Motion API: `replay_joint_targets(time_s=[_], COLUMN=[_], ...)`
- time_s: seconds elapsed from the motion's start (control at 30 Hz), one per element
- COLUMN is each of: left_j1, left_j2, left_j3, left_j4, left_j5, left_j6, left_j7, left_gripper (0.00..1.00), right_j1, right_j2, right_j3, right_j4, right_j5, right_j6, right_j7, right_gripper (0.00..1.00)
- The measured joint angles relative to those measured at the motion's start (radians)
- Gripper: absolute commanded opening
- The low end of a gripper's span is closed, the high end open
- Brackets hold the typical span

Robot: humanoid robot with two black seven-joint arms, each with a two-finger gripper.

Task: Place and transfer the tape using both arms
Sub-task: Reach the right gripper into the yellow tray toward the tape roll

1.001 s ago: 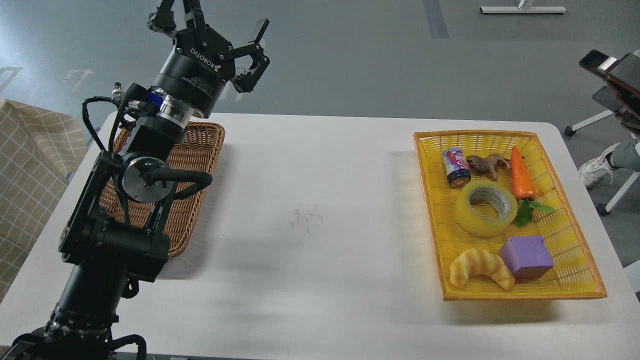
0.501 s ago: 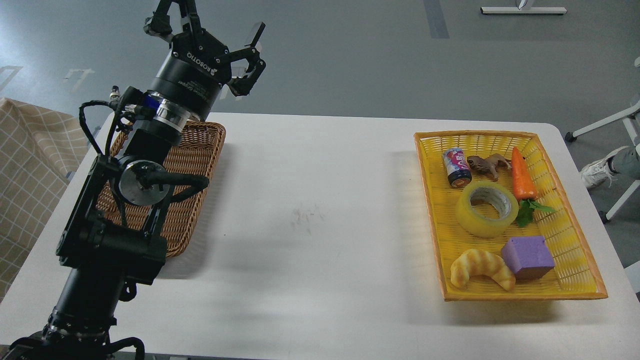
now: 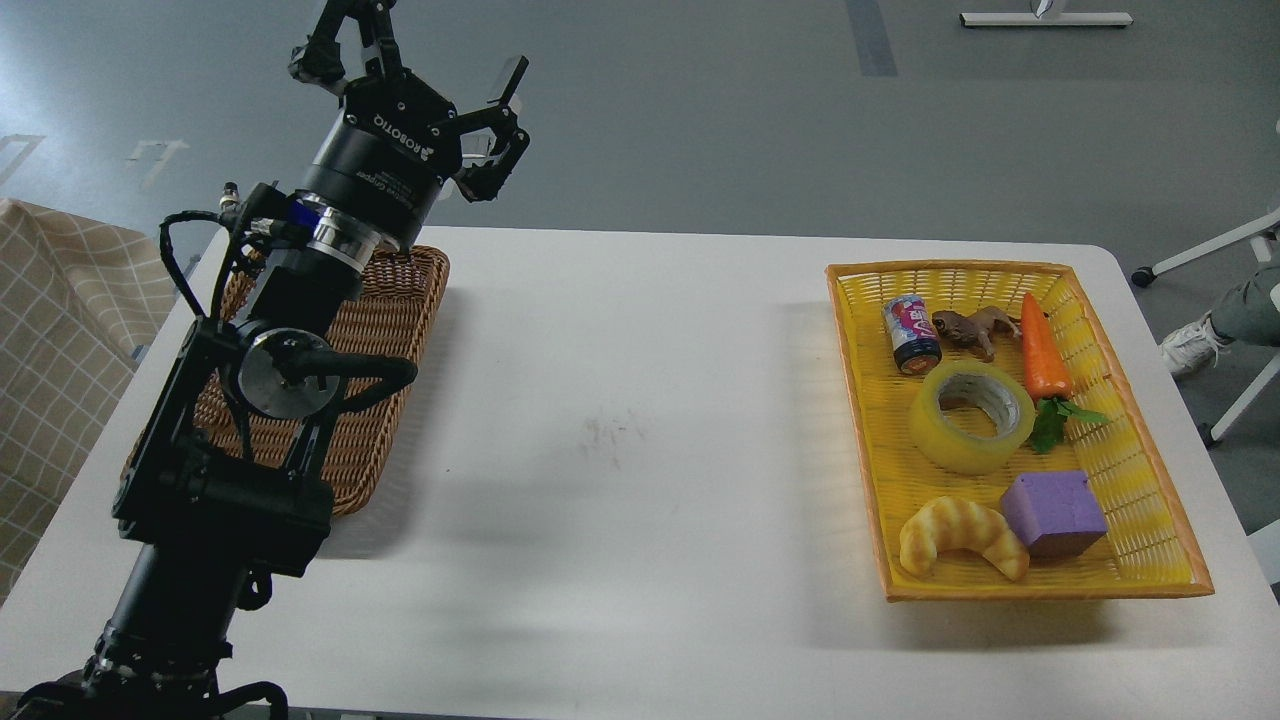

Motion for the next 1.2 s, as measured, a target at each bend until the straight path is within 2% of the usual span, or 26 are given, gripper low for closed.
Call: replay_joint_targets(time_s=[0.2, 0.33, 0.6, 0.67, 0.83, 1.03, 1.2], left_j1=[0.008, 0.013, 0.016, 0.021, 0.026, 0.029, 0.029], left_j2=[0.002, 0.004, 0.004, 0.002, 0.003, 0.006, 0.005], left_j3=[-0.001, -0.003, -0.003, -0.003, -0.004, -0.008, -0.009], left_j4=[-0.001, -0.001, -0.001, -0.001, 0.001, 0.001, 0.002], left_j5=[0.001, 0.014, 0.018, 0.018, 0.018, 0.018, 0.018], left_j6=[0.001, 0.001, 0.002, 0.002, 0.004, 0.004, 0.003], left_j7=[0.001, 0.002, 0.002, 0.002, 0.002, 0.002, 0.002], left_gripper=[0.98, 0.98, 0.98, 0.98, 0.98, 0.98, 0.98], right_j1=[0.024, 0.155, 0.369, 0.414, 0.504, 0.515, 0.512], right_j2=[-0.020, -0.015, 0.113, 0.142, 0.195, 0.254, 0.290], right_j3=[-0.088, -0.257, -0.420, -0.462, -0.567, -0.602, -0.617], right_j4=[-0.002, -0.004, -0.072, -0.098, -0.162, -0.199, -0.201], right_j5=[-0.111, -0.336, -0.669, -0.701, -0.752, -0.769, -0.783], right_j6=[0.000, 0.000, 0.000, 0.000, 0.000, 0.000, 0.000], right_j7=[-0.007, -0.007, -0.009, -0.009, -0.015, -0.062, -0.071], right_gripper=[1.00, 1.00, 0.93, 0.90, 0.90, 0.89, 0.86])
